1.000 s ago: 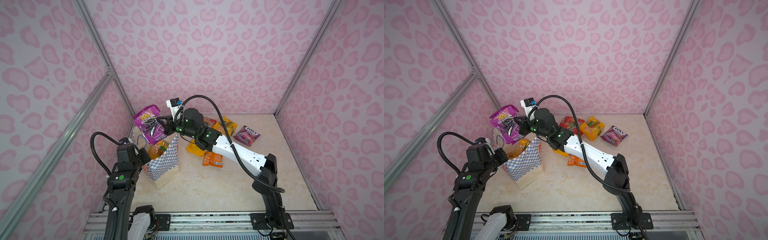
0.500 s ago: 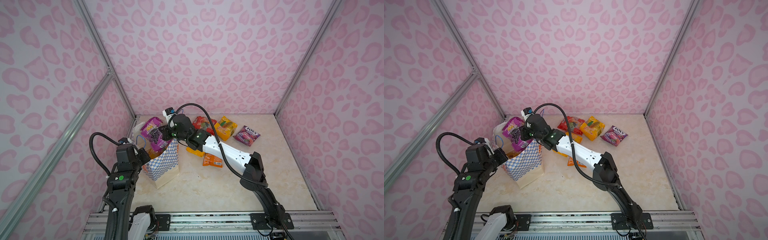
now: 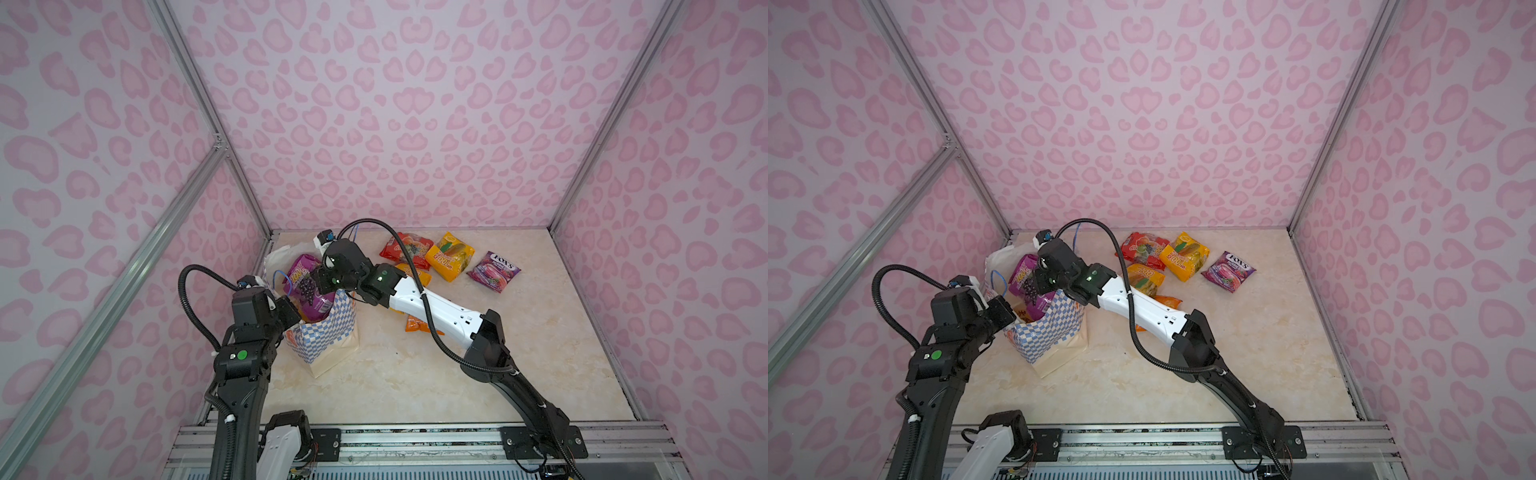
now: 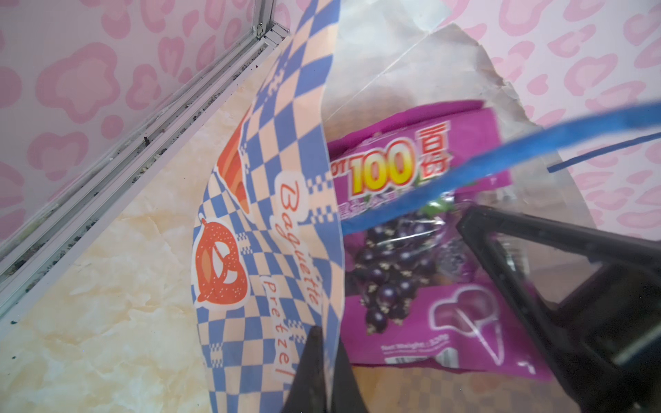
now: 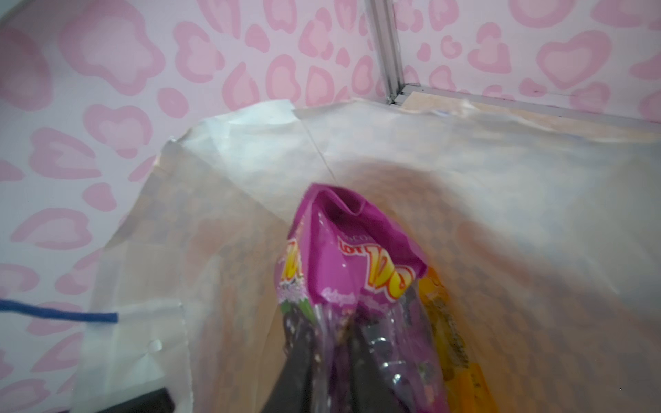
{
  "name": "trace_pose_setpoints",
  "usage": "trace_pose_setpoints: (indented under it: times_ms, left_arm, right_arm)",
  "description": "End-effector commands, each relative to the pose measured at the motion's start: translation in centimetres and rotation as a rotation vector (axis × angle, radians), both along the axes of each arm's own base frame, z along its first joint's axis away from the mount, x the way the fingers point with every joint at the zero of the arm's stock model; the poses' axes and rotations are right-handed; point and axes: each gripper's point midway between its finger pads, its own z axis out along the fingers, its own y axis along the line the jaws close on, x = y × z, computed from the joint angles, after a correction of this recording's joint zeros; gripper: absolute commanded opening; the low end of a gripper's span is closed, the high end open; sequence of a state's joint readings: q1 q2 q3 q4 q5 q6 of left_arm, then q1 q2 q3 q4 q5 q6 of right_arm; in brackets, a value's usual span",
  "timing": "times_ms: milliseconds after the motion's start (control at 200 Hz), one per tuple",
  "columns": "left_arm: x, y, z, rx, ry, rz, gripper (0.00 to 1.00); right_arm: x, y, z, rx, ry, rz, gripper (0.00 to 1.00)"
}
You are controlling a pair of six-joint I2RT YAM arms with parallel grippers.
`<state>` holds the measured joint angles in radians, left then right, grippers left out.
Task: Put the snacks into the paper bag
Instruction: 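Release the purple grape bag inside and raise the right gripper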
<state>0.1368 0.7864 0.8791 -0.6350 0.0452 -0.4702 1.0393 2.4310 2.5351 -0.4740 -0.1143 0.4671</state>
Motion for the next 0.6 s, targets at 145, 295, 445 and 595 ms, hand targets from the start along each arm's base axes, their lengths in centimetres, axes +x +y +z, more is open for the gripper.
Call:
trace_pose_setpoints:
  times_ms: [145, 295, 445, 595]
  left_arm:
    - [0.1, 0.1, 0.1, 0.001, -0.008, 0.006, 0.03]
    - [0.1, 0.1, 0.2, 0.000, -0.010, 0.005, 0.03]
    - [0.0, 0.1, 0.2, 0.000, -0.012, 0.004, 0.03]
    - [0.1, 0.1, 0.1, -0.002, -0.009, 0.003, 0.03]
  right_arm:
    - [-1.4, -1.5, 5.6, 0.004, -0.110, 0.047, 0.54]
    - [0.3, -6.4, 9.8, -0.062, -0.221, -0.104, 0.73]
    - [4.6, -13.0, 9.5, -0.148, -0.232, -0.334, 0.91]
    - [7.5, -15.6, 7.0, -0.109, -0.112, -0.354, 0.91]
